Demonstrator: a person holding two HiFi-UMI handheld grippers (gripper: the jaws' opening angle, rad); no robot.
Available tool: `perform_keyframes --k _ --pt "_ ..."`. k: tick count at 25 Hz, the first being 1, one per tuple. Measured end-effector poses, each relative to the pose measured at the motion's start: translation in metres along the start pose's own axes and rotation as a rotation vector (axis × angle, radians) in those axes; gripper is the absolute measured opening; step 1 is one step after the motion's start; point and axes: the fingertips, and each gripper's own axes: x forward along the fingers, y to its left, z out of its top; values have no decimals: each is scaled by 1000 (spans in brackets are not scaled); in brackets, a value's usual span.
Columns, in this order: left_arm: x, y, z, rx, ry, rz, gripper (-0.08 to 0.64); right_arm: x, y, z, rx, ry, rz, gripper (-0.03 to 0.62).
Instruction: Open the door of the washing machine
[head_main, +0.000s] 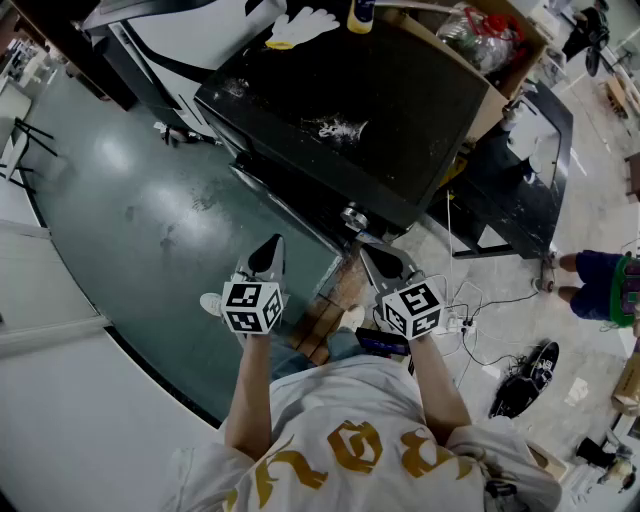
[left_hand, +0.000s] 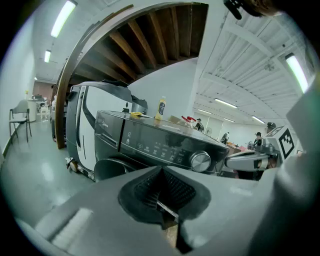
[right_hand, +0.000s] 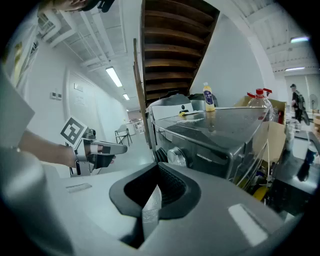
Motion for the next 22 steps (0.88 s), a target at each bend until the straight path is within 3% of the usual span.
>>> perform_keyframes --k 15,19,22 --pt "21 -5 -16 -11 52 -2 3 3 -17 -2 -62 31 -48 23" --pt "33 -2 -23 -21 72 6 51 6 -19 -12 -59 65 -46 25" --pt "44 -1 -33 -28 105 3 86 8 -19 -25 -39 95 -33 72"
